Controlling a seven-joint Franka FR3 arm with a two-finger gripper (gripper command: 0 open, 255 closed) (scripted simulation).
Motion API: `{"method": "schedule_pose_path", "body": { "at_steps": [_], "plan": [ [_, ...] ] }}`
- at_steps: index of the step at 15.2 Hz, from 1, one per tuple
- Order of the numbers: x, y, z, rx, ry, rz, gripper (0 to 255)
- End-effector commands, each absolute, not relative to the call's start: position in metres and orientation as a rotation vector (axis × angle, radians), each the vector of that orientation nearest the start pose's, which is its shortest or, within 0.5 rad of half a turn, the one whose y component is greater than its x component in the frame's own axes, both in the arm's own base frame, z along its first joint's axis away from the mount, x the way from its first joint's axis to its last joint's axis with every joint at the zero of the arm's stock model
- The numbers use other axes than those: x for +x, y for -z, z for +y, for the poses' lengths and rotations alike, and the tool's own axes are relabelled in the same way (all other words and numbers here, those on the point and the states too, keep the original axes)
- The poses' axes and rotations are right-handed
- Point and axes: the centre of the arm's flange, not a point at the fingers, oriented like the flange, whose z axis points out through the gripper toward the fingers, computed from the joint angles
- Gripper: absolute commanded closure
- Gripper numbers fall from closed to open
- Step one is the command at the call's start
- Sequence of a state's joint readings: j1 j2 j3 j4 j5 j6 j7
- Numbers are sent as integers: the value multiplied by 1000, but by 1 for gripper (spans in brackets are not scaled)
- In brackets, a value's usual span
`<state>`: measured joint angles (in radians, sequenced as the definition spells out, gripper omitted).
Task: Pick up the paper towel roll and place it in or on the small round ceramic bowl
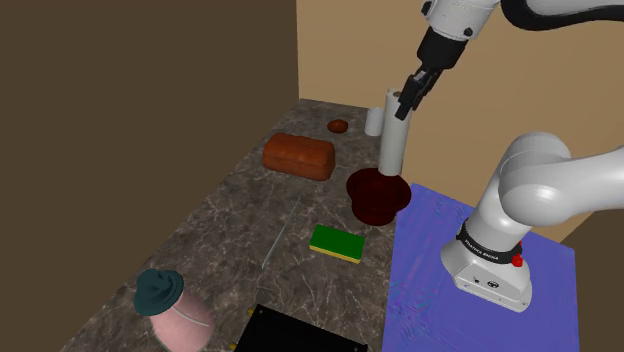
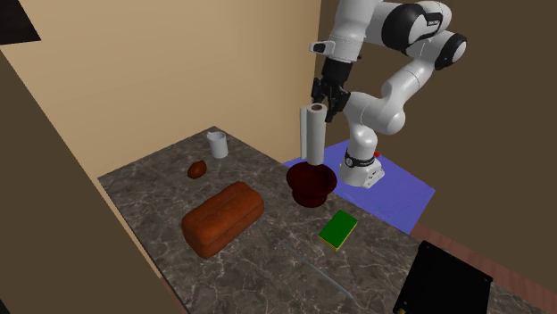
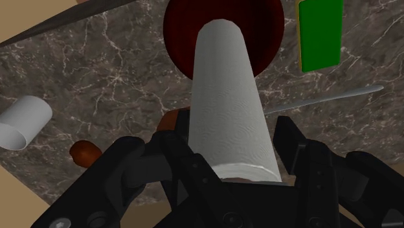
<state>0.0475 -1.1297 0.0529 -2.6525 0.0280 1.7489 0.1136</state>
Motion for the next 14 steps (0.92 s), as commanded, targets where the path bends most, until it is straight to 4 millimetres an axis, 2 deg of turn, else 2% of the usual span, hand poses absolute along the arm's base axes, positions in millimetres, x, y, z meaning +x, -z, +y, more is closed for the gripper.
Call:
{"method": "schedule_pose_path", "body": {
  "at_steps": [1,10,14],
  "plan": [
    [237,-548,31,-3120,355,62,255],
    [237,-500,31,-3120,355,62,255],
    [237,-500,31,-3120,355,62,255]
  ]
}}
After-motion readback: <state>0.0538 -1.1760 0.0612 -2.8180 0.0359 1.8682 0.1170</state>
